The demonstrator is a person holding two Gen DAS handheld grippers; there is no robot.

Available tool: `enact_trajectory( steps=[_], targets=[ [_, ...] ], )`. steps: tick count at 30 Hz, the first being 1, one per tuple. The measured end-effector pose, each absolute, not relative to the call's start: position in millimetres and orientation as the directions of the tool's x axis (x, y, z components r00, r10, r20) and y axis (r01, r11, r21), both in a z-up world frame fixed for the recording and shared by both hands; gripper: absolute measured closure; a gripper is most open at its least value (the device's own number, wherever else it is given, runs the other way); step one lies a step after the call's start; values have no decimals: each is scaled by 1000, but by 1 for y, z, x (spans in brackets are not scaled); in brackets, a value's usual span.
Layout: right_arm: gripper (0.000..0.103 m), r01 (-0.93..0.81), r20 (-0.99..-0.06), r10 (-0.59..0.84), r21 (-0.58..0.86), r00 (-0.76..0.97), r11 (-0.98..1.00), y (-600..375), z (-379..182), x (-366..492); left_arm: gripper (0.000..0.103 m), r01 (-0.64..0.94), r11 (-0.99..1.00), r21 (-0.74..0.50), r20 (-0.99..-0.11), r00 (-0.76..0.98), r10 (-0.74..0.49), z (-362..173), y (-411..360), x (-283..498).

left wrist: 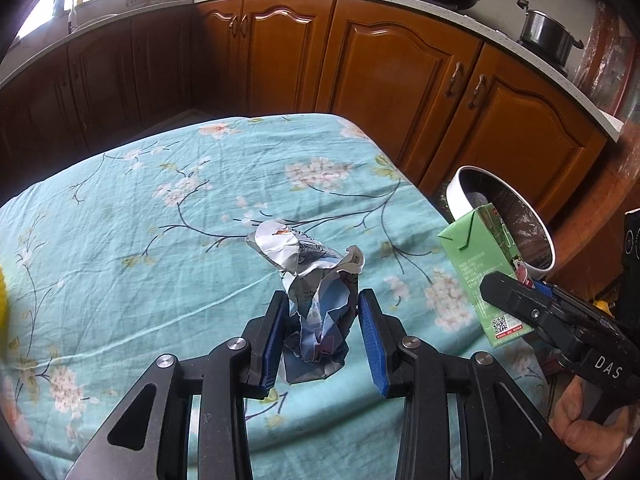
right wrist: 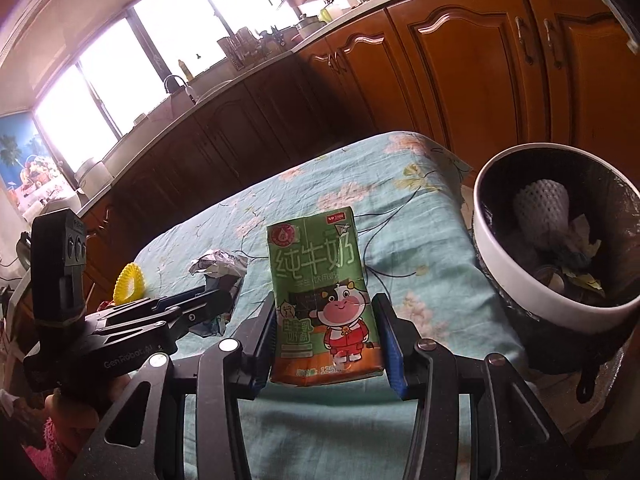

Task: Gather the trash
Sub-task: 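Carry the foil paper and milk carton over the trash bin opening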

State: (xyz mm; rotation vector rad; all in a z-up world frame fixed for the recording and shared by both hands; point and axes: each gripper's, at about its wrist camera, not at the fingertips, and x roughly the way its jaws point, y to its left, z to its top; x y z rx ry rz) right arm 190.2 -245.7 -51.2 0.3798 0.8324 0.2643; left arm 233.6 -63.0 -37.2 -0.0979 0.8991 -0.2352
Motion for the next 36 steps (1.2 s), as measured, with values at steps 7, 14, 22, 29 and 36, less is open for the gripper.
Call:
enact_trajectory(
  steps=[7,14,22,29,36],
  targets=[
    [57,-60,-653,356,429,668,901,-263,-45,178,68,208,962,-175,-759,593,-267,-33,-85,230],
    [57,-36,-644,331,426,690,904,-279,-40,171,68,237,957,-169,-756,591,-280,-28,-101,230],
    [57,4,-642,292,418,709,909,-300,-36,161,68,277,946,-166,-758,577,-302,-27,-121,232],
    [57,29,-642,264,407,720,913,-317,-31,154,68,312,936,-165,-753,572,-324,-22,-138,233],
    [57,60,-647,240,406,723,912,-332,-32,147,68,346,924,-162,-752,563,-342,-20,-156,236]
  ],
)
